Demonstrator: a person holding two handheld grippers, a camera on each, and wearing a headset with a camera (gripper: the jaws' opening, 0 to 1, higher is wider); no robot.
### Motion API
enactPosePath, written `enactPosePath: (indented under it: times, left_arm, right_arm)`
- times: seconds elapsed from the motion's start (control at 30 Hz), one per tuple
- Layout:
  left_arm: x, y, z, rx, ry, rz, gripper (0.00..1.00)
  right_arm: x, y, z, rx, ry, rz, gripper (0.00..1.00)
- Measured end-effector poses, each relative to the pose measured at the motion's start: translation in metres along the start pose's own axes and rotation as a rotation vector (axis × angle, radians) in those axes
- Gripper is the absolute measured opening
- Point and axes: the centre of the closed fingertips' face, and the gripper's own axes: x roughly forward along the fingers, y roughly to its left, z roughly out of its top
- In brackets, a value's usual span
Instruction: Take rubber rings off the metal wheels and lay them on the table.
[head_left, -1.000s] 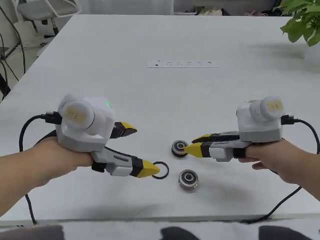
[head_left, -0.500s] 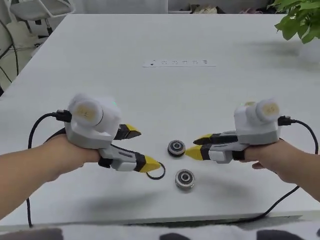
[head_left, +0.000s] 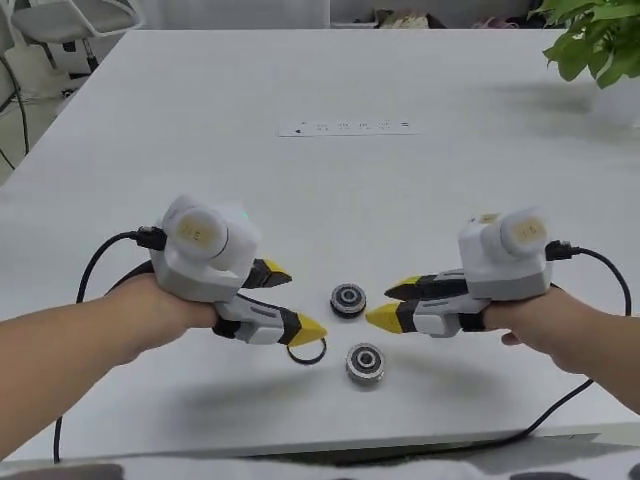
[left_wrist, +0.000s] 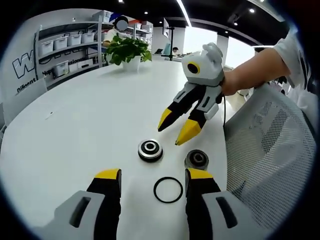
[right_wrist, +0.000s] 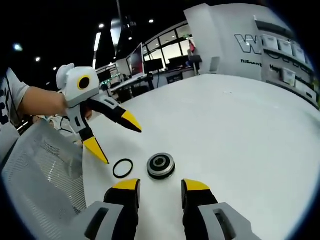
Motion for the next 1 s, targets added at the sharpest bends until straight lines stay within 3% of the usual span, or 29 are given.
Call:
enactPosePath:
  times: [0.77,1.0]
  left_arm:
    - [0.031,-0.005,0.019,0.016,-0.003,-0.042,0.37]
    - [0.039,-0.004,0.019,0.035,0.018,-0.048,0.32]
  right_arm:
    - [0.002,-0.001,-0.005,-0.013,0.013,0.005,0.32]
    - [0.003,-0.002,-0.006,-0.015,0.015,0.005,0.32]
